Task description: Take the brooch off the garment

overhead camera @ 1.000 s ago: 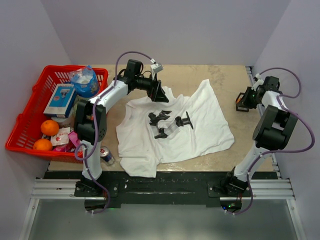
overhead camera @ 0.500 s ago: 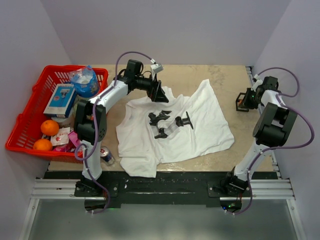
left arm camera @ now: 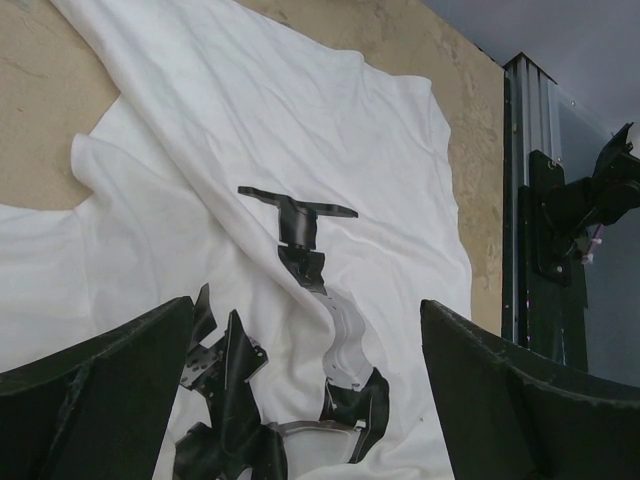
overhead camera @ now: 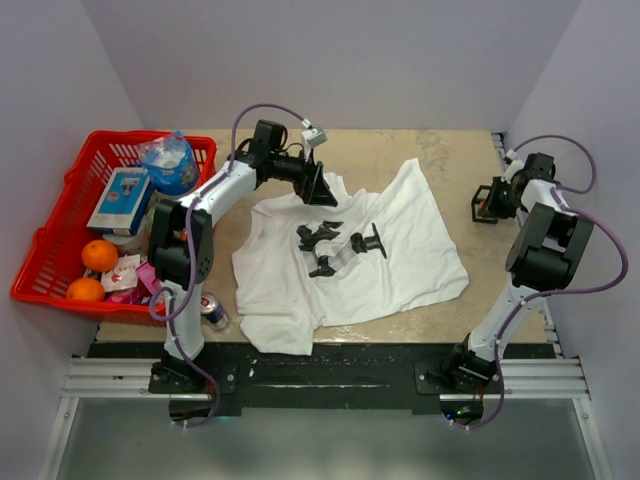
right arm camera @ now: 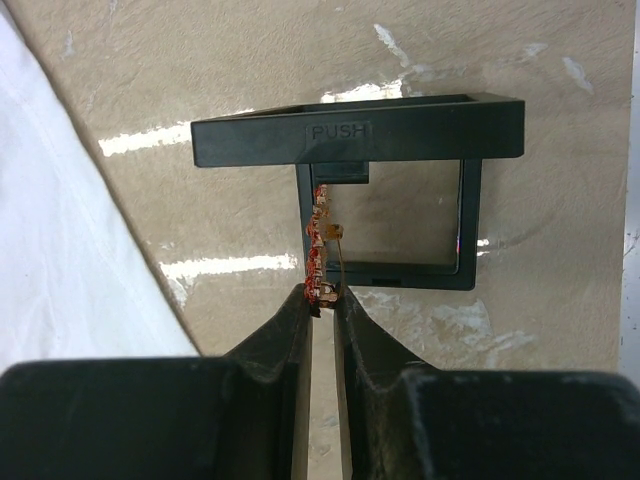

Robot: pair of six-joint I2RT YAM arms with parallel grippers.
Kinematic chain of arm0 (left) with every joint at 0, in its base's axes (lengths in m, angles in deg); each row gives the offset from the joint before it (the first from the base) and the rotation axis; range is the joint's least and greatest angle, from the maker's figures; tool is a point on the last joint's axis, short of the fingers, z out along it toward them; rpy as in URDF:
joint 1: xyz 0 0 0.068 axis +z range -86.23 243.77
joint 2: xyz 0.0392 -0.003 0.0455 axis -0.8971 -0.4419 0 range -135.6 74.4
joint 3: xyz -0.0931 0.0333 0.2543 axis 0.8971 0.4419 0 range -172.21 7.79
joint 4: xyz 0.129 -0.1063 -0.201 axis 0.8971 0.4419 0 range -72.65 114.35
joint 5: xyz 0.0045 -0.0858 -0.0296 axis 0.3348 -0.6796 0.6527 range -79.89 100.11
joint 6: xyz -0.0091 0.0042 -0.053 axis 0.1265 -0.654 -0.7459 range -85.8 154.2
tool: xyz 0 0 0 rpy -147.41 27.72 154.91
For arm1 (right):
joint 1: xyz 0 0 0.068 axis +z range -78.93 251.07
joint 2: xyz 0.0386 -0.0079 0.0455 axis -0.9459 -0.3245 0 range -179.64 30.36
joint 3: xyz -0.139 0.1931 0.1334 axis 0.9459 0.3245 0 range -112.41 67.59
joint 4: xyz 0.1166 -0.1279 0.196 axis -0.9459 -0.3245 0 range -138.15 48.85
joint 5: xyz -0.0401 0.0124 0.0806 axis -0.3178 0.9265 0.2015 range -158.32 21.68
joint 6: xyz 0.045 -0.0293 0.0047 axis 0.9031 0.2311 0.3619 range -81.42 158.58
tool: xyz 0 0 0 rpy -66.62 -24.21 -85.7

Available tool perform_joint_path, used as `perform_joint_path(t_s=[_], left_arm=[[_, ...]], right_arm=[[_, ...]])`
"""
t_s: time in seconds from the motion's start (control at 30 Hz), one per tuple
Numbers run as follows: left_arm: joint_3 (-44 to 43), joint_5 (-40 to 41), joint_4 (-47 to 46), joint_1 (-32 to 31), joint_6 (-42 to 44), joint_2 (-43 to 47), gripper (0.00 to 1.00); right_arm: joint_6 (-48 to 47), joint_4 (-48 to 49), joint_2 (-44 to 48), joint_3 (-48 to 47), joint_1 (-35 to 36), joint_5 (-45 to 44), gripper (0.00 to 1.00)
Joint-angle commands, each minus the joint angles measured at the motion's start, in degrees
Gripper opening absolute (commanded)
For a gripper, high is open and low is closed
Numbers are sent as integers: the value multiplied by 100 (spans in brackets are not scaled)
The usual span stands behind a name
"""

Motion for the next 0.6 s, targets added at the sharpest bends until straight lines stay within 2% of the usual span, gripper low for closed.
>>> perform_joint_path(t_s=[0.0, 0.43, 0.57], left_arm=[[-75, 9, -6, -45, 170, 134, 99], [-75, 79, 91, -71, 249, 125, 100], [-92, 79, 126, -71, 276, 108, 100]], right_arm=[[-78, 137, -97, -253, 4, -21, 0], [-69, 129, -326, -419, 4, 68, 1], [-60, 94, -308, -428, -5, -116, 6]])
